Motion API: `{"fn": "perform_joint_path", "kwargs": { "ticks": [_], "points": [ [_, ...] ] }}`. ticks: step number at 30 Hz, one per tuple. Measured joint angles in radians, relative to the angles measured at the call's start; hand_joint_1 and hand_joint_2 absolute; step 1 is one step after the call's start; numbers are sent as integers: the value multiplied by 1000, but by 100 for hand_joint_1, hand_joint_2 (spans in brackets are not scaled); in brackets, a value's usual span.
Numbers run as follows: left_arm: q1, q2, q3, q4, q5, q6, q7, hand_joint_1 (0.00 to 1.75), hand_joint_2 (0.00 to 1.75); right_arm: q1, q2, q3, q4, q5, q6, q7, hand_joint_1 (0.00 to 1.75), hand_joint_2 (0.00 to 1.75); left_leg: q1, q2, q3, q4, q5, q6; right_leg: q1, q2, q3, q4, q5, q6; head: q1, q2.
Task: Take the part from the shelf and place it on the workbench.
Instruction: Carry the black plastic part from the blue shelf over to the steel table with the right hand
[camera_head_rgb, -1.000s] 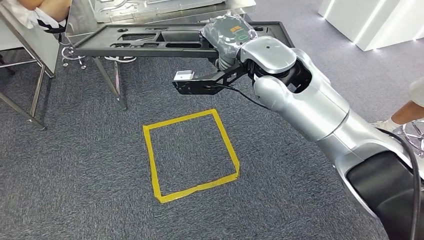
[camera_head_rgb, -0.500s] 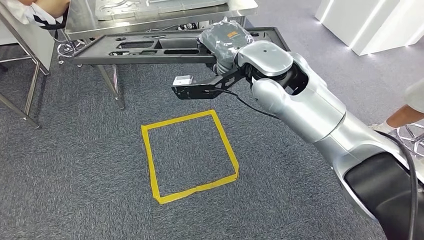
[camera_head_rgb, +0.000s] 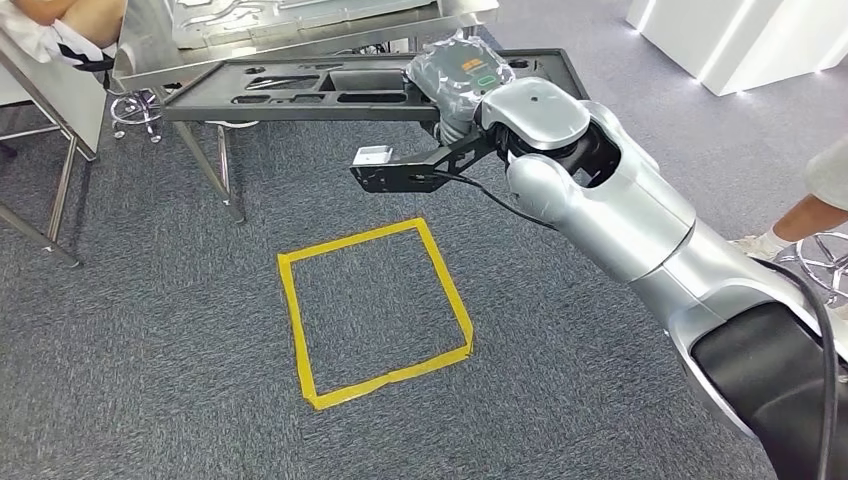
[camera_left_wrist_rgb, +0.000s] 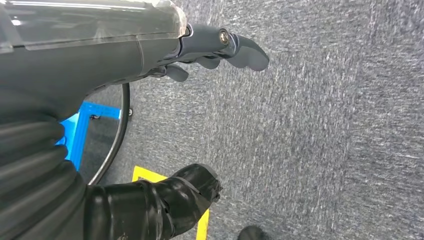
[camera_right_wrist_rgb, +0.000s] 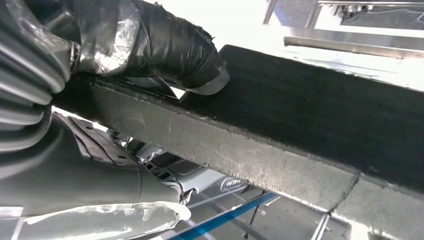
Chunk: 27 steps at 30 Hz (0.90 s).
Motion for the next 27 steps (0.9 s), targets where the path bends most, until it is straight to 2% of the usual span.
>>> {"fn": "perform_joint_path", "kwargs": {
  "ticks": [1,2,3,4,5,7,8,12,14,16,17,18,19,21,22,23,24,25,27],
  "points": [
    [0,0,0,-1,0,0,0,0,175,1,0,1,0,0,0,-2,175,175,0,0,-33,65,-24,-1,2,1,0,1,-1,-3,0,0],
    [1,0,0,-2,1,0,1,0,175,4,0,2,1,-1,0,-4,175,175,0,-1,-56,107,-31,-2,4,3,0,3,-3,-4,0,0],
    [1,-1,0,-2,1,0,1,0,175,6,1,3,1,-1,0,-5,175,175,0,-1,-63,113,-20,-2,5,5,1,6,-6,-4,0,0],
    [1,-1,0,-3,1,0,1,0,175,6,1,4,1,-1,0,-6,175,175,0,-1,-50,79,10,0,6,7,2,9,-9,-3,0,0],
    [1,-1,0,-4,1,0,2,0,175,6,1,5,1,-1,0,-7,175,175,0,-1,-22,15,49,3,7,9,3,14,-14,-1,0,0],
    [1,-1,0,-8,1,0,2,0,175,5,1,5,2,-1,0,-6,175,175,-3,-3,36,-103,92,11,10,10,2,23,-24,6,0,0],
    [2,-1,0,-9,1,0,2,0,175,4,1,5,2,-1,0,-6,175,175,-6,-4,50,-134,96,15,11,11,1,25,-27,11,0,0],
    [2,-2,0,-10,1,-1,2,0,175,3,1,6,3,-1,0,-7,175,175,-5,-4,69,-159,87,38,10,11,-1,47,-30,33,1,0],
    [2,-3,0,-11,1,-1,2,0,175,-3,-1,6,3,-1,0,-7,175,175,-2,-4,81,-163,85,47,6,8,-35,114,-66,42,1,0],
    [2,-3,0,-11,1,-1,2,0,175,-6,-4,6,5,-1,0,-7,175,175,-2,-3,85,-163,81,51,1,7,-103,232,-116,53,1,0],
    [2,-3,0,-11,1,-1,2,0,175,-4,-4,6,6,-1,1,-7,175,175,-1,-3,88,-163,78,51,-3,6,-134,276,-128,57,1,0],
    [1,-3,0,-11,1,-1,2,0,175,-3,-5,7,6,-1,1,-7,175,175,-1,-4,91,-163,74,50,-6,6,-152,293,-123,60,1,0],
    [2,-3,0,-11,1,-1,2,0,175,-1,-5,7,7,-1,1,-7,175,175,0,-4,98,-163,69,48,-8,5,-151,273,-98,61,1,0],
    [3,-4,0,-11,0,-1,2,0,175,-1,-6,7,8,-1,1,-7,175,175,2,-5,114,-163,57,42,-9,2,-104,150,-15,56,1,0],
    [3,-4,0,-11,0,-1,2,0,175,-3,-7,7,8,-1,1,-7,175,175,2,-5,121,-163,51,37,-5,-1,-81,88,8,52,1,0],
    [3,-4,0,-11,-1,-1,2,0,175,-5,-7,7,8,-1,0,-7,175,175,2,-5,124,-165,47,30,-1,-3,-64,47,19,45,1,0],
    [2,-4,0,-11,-1,-1,2,0,175,-6,-8,7,8,-1,0,-7,175,175,1,-4,127,-165,45,23,3,-3,-57,29,17,38,2,0],
    [1,-5,0,-11,-1,-1,2,0,175,-6,-8,7,8,-1,0,-7,175,175,0,-3,131,-166,44,16,7,-2,-53,23,11,31,2,0],
    [0,-6,0,-12,-1,-2,2,0,175,-7,-8,7,8,-1,0,-7,175,175,1,-2,134,-152,42,6,4,0,-35,15,13,16,2,0]
  ]
}}
